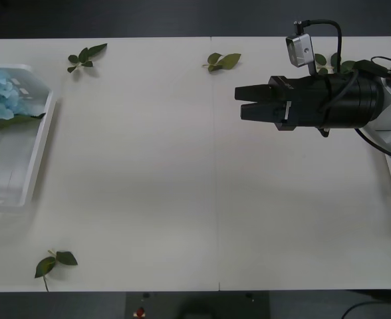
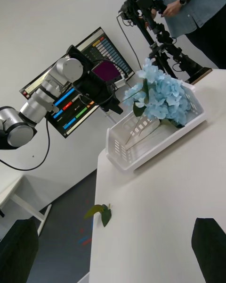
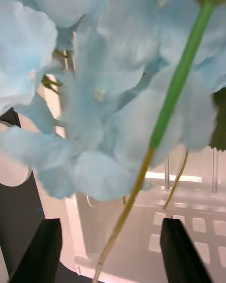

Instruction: Put the red flowers into the right box and the blue flowers into the left box

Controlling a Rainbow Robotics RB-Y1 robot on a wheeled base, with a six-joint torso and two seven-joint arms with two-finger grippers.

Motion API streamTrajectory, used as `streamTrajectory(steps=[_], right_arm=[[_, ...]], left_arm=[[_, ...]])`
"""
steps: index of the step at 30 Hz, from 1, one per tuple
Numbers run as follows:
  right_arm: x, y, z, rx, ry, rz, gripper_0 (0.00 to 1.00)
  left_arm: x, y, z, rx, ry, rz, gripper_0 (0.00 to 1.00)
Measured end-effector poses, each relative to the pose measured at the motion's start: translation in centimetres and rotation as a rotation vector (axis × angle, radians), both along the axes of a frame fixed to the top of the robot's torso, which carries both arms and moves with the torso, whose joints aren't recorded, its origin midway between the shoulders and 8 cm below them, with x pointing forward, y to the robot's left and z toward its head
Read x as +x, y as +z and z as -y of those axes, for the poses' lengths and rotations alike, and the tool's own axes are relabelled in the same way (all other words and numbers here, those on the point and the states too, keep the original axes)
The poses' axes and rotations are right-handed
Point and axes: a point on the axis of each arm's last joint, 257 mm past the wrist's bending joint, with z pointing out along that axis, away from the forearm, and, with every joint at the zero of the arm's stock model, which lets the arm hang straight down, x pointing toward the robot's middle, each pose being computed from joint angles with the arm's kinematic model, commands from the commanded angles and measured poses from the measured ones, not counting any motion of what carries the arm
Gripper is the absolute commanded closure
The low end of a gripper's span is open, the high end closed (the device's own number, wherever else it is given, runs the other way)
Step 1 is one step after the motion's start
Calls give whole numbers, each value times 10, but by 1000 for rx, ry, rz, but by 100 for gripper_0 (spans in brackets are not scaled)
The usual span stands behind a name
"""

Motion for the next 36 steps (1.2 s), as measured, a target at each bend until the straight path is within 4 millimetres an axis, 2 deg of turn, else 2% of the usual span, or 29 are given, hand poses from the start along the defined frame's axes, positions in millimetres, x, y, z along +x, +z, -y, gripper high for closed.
streamTrajectory(steps=[3,7,17,24,36], right_arm=[[0,0,0,0,0,0,5],[0,0,0,0,0,0,5],[0,0,0,0,0,0,5],[0,0,0,0,0,0,5],[0,0,0,0,0,0,5]], left_arm=[[1,-1,4,-14,-6,2,0],[-6,-4,23,-104,-27,-18,0],[-31,33,86,-344,-156,-18,0],[-39,50,146,-427,-530,-10,0],[-49,73,267,-561,-1125,112,0]])
